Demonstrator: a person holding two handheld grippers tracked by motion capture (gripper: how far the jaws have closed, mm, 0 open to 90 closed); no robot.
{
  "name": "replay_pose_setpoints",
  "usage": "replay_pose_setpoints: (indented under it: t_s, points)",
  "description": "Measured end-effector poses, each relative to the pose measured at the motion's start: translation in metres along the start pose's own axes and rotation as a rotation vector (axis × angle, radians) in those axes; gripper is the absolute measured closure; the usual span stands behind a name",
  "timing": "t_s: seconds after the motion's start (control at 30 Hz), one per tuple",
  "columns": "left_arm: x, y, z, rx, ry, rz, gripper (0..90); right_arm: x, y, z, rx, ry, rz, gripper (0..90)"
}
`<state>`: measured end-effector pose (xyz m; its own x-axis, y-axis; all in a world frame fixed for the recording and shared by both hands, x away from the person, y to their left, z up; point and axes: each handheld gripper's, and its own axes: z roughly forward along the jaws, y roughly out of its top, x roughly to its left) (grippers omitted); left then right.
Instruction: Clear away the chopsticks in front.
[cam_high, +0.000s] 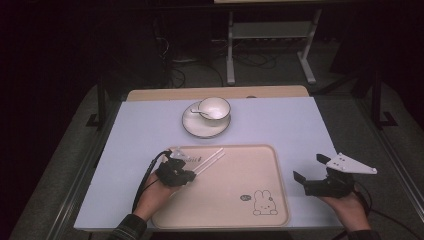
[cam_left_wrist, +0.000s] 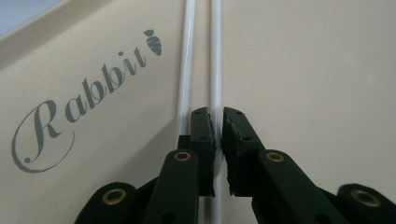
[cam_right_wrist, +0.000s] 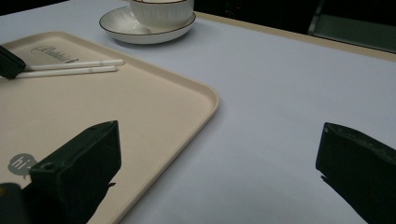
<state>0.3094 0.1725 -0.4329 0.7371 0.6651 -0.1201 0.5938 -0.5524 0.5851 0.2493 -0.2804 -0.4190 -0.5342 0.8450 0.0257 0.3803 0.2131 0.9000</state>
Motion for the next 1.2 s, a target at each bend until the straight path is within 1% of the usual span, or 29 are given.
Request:
replay_pose_setpoints:
  t_s: [0.07, 0.13, 0.17, 0.2, 0.23, 0.27, 0.3, 0.33, 0.4, 0.43, 0.47, 0.5, 0.53, 0.57, 0.6, 0.63, 0.67, 0.7, 0.73, 0.77, 0.87, 0.93, 1.03, 1.1, 1.13, 1.2]
  points:
    - [-0.001, 0.002, -0.001, 0.001, -0.001, 0.004, 79.4, 0.000, 0.000, -0.001, -0.003, 0.001, 0.002, 0.0]
    - [-0.002, 0.005, -0.004, -0.020, -0.007, 0.002, 77.5, -0.001, 0.000, -0.001, -0.005, 0.001, 0.003, 0.0]
    - [-0.002, 0.005, -0.004, -0.020, -0.007, 0.002, 75.8, -0.001, 0.000, -0.001, -0.005, 0.001, 0.003, 0.0]
    - [-0.002, 0.009, -0.005, -0.031, -0.019, 0.002, 75.8, -0.001, 0.000, -0.001, -0.005, 0.001, 0.003, 0.0]
    - [-0.002, 0.013, -0.004, -0.039, -0.033, 0.006, 73.9, -0.001, 0.000, 0.000, -0.004, 0.001, 0.002, 0.0]
    - [-0.002, 0.019, -0.002, -0.051, -0.049, 0.022, 73.5, -0.002, 0.000, 0.002, 0.002, 0.004, 0.000, 0.0]
    - [-0.002, 0.019, -0.002, -0.051, -0.049, 0.022, 74.3, -0.002, 0.000, 0.002, 0.004, 0.004, 0.000, 0.0]
    - [-0.002, 0.028, 0.002, -0.060, -0.064, 0.041, 77.5, -0.002, 0.001, 0.003, 0.002, 0.005, -0.003, 0.0]
    - [-0.003, 0.037, 0.006, -0.069, -0.073, 0.056, 83.3, -0.001, 0.001, 0.003, 0.004, 0.005, -0.003, 0.0]
    - [-0.003, 0.037, 0.006, -0.069, -0.073, 0.056, 86.9, -0.001, 0.001, 0.004, 0.005, 0.005, -0.005, 0.0]
    - [-0.003, 0.048, 0.013, -0.072, -0.089, 0.079, 89.1, -0.001, 0.002, 0.003, 0.006, 0.004, -0.004, 0.0]
    - [-0.003, 0.048, 0.013, -0.072, -0.089, 0.079, 89.2, -0.001, 0.002, 0.003, 0.006, 0.004, -0.004, 0.0]
    - [-0.003, 0.054, 0.018, -0.073, -0.095, 0.091, 89.2, 0.000, 0.002, 0.003, 0.006, 0.003, -0.006, 0.0]
    - [-0.004, 0.060, 0.022, -0.075, -0.105, 0.094, 89.3, 0.000, 0.002, 0.003, 0.006, 0.002, -0.008, 0.0]
    - [-0.004, 0.068, 0.031, -0.080, -0.117, 0.095, 89.3, 0.000, 0.002, 0.004, 0.006, 0.002, -0.009, 0.0]
    - [-0.004, 0.073, 0.036, -0.076, -0.121, 0.095, 89.3, 0.000, 0.002, 0.004, 0.006, 0.002, -0.009, 0.0]
    - [-0.004, 0.077, 0.042, -0.070, -0.120, 0.100, 89.3, 0.000, 0.002, 0.004, 0.008, 0.001, -0.009, 0.0]
    - [-0.004, 0.077, 0.042, -0.070, -0.120, 0.100, 89.3, 0.000, 0.002, 0.004, 0.009, 0.001, -0.008, 0.0]
    - [-0.005, 0.084, 0.052, -0.055, -0.118, 0.103, 89.3, 0.000, 0.002, 0.003, 0.009, 0.000, -0.006, 0.0]
    - [-0.006, 0.087, 0.057, -0.045, -0.119, 0.104, 89.3, -0.001, 0.002, 0.003, 0.006, -0.001, -0.006, 0.0]
    - [-0.007, 0.092, 0.068, -0.022, -0.094, 0.120, 89.2, -0.001, 0.001, 0.002, 0.004, 0.000, -0.001, 0.0]
    - [-0.005, 0.093, 0.073, -0.019, -0.082, 0.115, 89.3, -0.001, 0.001, 0.002, 0.003, 0.000, 0.000, 0.0]
    - [0.000, 0.092, 0.074, -0.034, -0.078, 0.095, 89.3, -0.002, 0.001, 0.001, 0.002, -0.002, -0.003, 0.0]
    - [0.003, 0.092, 0.073, -0.033, -0.071, 0.093, 89.3, -0.002, 0.001, 0.001, 0.002, -0.002, -0.002, 0.0]
    - [0.006, 0.090, 0.071, -0.034, -0.068, 0.082, 89.3, -0.002, 0.001, 0.001, 0.002, -0.002, -0.001, 0.0]
    - [0.011, 0.088, 0.069, -0.034, -0.062, 0.072, 89.3, -0.002, 0.001, 0.002, 0.004, -0.001, -0.004, 0.0]
